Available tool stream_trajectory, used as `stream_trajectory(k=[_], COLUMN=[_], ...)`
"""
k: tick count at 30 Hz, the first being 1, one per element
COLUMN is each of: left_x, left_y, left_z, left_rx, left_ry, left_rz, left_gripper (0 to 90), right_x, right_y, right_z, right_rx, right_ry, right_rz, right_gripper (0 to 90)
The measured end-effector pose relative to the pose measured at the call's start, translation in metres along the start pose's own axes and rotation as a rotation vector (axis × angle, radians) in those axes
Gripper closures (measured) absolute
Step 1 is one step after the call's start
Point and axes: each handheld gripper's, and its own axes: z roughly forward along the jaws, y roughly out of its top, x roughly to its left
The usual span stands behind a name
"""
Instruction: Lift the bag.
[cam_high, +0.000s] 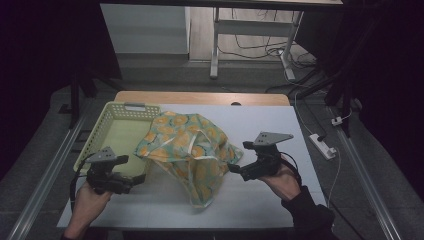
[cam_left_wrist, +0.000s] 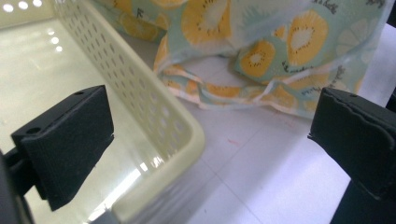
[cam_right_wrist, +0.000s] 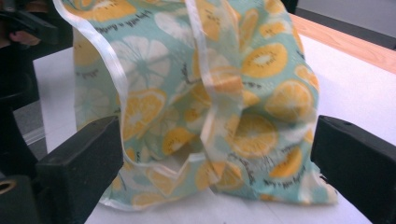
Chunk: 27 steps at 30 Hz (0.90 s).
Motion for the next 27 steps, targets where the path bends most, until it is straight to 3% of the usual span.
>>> stream_trajectory(k=[4, 10, 21, 27], left_x=[-0.001, -0.004, -0.004, -0.006], left_y=[-0.009, -0.022, -0.047, -0.06], left_z=[-0.005, -0.011, -0.024, -0.03], left_rx=[0.0, -0.011, -0.019, -0.023], left_ry=[0.006, 0.023, 0.051, 0.074], left_rz=[-0.012, -0.024, -0.063, -0.079], left_gripper=[0.0, 0.0, 0.0, 0.0], right_x=[0.0, -0.002, -0.006, -0.005], right_y=[-0.009, -0.025, -0.068, -0.087], right_z=[-0.008, -0.017, -0.033, -0.044], right_rx=[-0.009, 0.002, 0.031, 0.04], right_ry=[-0.04, -0.064, -0.123, -0.191], right_rz=[0.012, 0.039, 0.086, 0.083], right_gripper=[0.0, 0.0, 0.0, 0.0])
